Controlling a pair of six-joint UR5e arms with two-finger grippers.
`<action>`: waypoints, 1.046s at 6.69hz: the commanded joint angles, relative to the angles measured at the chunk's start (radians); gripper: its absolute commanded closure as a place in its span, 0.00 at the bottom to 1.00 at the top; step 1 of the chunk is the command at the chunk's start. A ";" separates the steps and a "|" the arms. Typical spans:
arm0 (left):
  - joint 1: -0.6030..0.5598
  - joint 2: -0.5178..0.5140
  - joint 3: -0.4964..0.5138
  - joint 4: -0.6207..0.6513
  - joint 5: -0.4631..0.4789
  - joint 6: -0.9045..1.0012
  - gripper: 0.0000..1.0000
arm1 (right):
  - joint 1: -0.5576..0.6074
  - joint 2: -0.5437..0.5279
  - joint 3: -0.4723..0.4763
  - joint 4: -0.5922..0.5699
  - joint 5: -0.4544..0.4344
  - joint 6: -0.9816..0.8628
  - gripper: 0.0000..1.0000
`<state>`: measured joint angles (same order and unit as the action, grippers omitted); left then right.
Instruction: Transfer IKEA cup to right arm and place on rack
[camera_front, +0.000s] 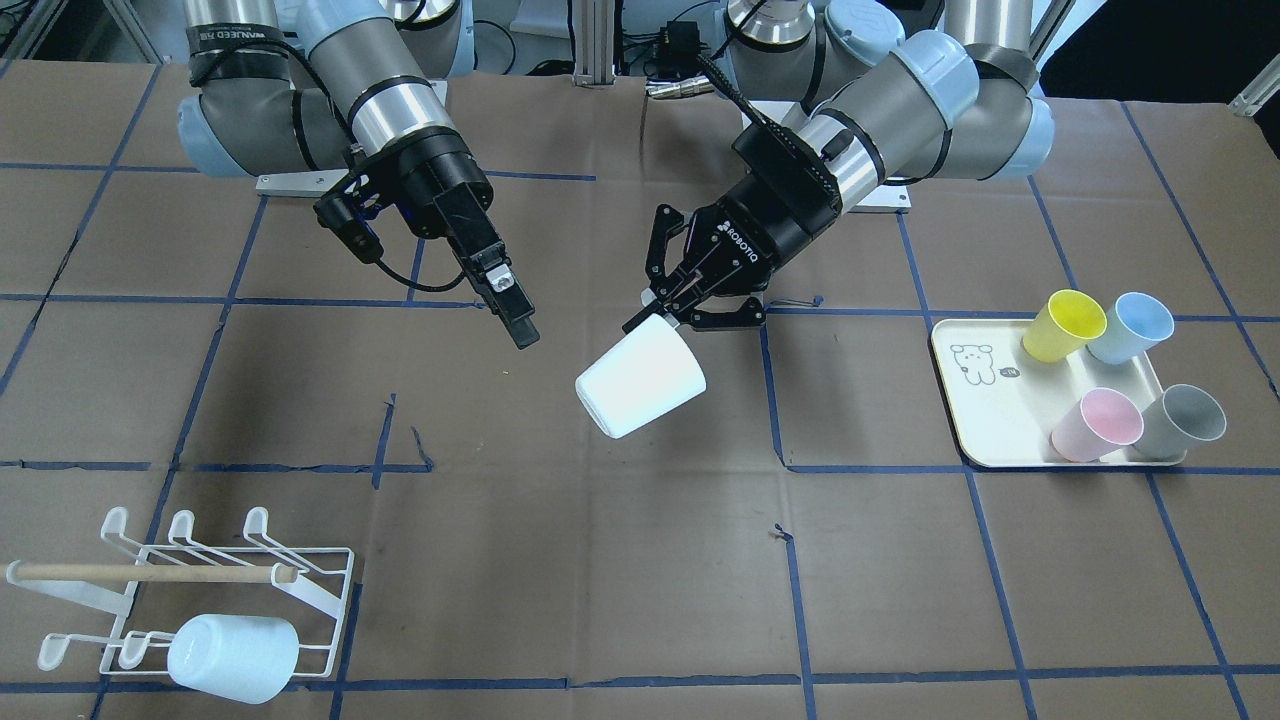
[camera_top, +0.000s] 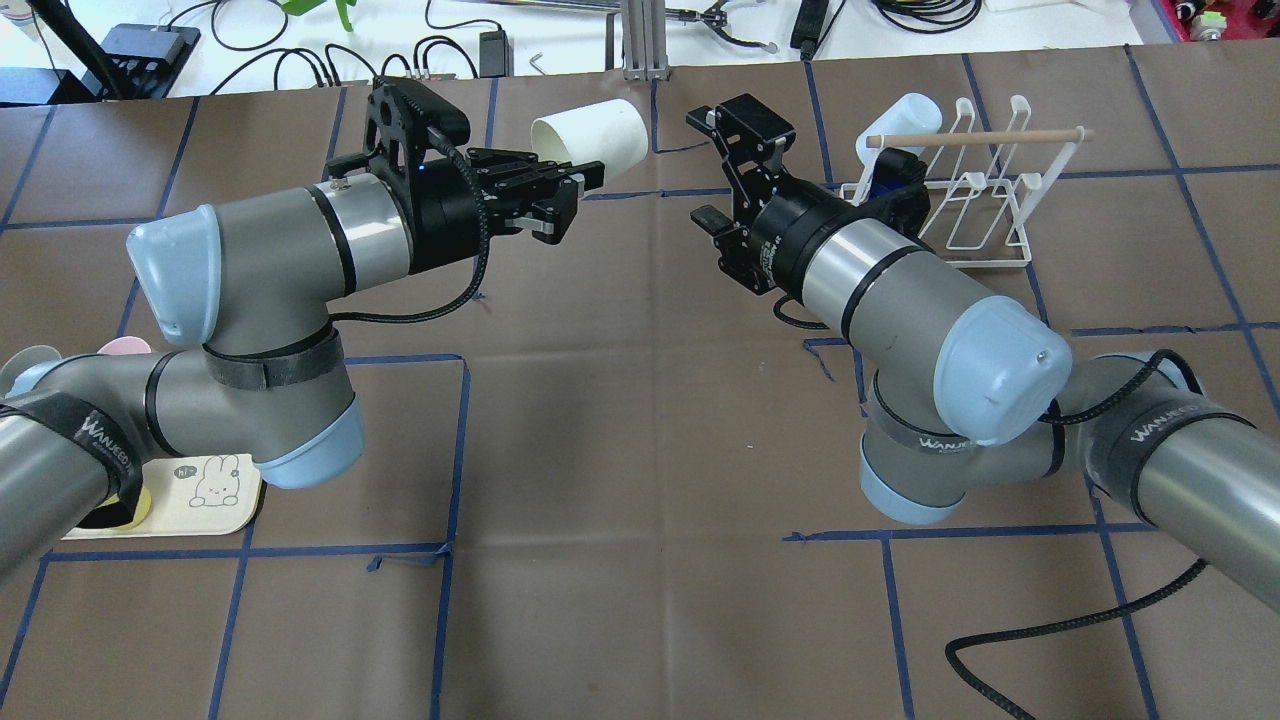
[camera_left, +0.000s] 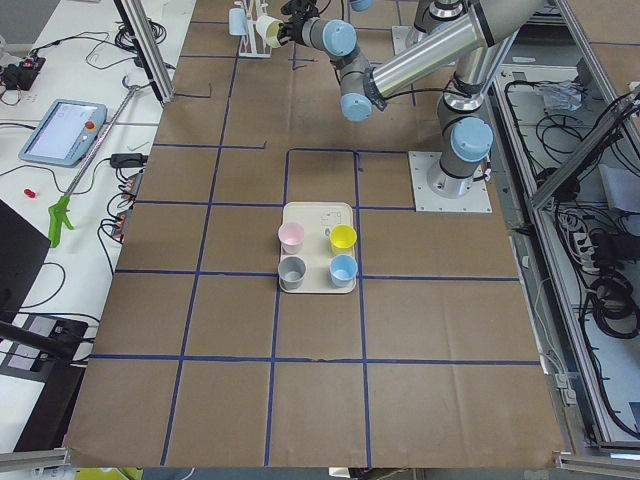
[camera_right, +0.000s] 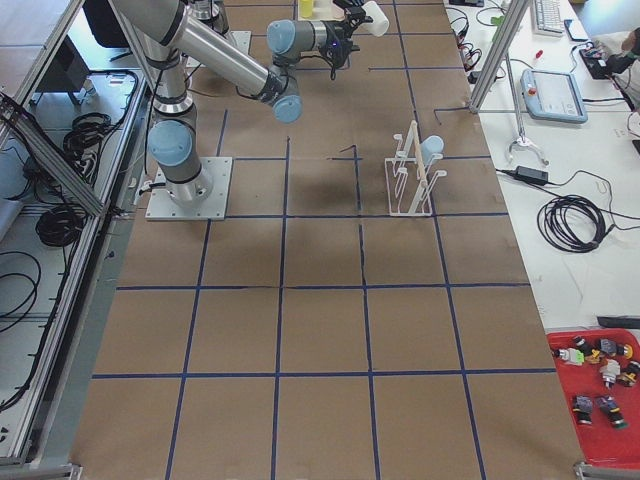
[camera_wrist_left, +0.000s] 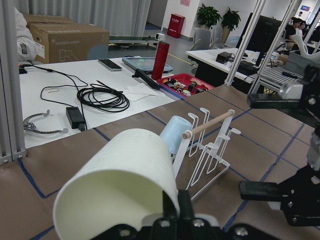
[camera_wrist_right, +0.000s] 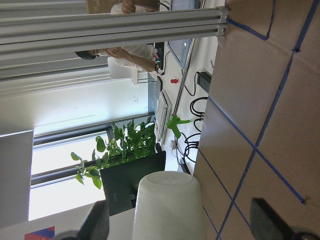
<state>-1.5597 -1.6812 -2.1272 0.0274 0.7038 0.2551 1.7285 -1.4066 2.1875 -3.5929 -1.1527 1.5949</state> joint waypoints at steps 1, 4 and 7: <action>-0.003 0.000 0.000 0.000 0.000 -0.002 0.99 | 0.029 0.060 -0.050 0.000 -0.001 0.003 0.00; -0.003 0.003 0.000 0.000 0.000 -0.005 0.99 | 0.057 0.113 -0.123 0.002 -0.009 0.059 0.01; -0.003 0.005 0.000 0.000 0.000 -0.007 0.99 | 0.080 0.179 -0.193 0.002 -0.010 0.059 0.01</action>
<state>-1.5631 -1.6776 -2.1276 0.0276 0.7041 0.2497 1.7930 -1.2592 2.0251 -3.5911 -1.1614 1.6539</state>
